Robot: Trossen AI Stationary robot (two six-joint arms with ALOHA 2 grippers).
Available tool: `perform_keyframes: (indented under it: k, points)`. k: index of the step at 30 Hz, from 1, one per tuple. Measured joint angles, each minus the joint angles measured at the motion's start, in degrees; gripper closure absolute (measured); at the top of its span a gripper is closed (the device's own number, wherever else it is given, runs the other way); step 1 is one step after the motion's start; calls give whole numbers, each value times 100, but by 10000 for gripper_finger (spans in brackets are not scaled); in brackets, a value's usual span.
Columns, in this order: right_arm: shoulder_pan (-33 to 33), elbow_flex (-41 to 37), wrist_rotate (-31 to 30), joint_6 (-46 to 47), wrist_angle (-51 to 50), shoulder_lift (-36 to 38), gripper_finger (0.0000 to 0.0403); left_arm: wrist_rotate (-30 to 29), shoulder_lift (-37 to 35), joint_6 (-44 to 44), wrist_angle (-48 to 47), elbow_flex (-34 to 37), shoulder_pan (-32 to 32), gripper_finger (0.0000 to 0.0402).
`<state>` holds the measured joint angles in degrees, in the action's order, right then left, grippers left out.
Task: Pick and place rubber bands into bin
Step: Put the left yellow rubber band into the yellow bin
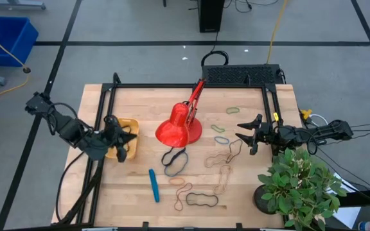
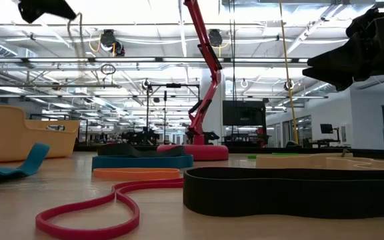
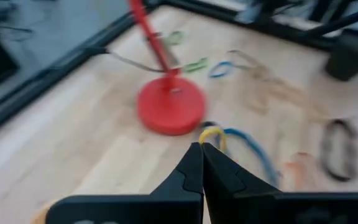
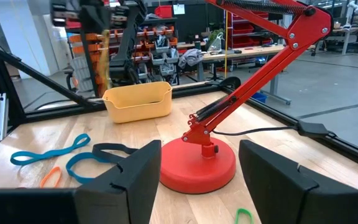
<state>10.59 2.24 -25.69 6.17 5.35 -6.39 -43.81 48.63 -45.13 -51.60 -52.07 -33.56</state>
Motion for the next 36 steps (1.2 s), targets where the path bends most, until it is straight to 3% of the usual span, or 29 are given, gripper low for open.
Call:
perform_keyframes:
  k: [8, 17, 23, 36]
  points:
    - [0, 0, -2, 1, 4, 0, 193, 111, -5, -114, -1213, 0, 690, 401]
    - [0, 0, -2, 16, 6, 0, 193, 1074, 160, -787, -2812, 0, 1352, 401]
    - [0, 0, -2, 16, 8, 0, 193, 1803, 492, -791, -2968, 0, 1750, 401]
    - [0, 0, -2, 16, 10, 1, 193, 2702, 1661, -574, -3364, 122, 2583, 400]
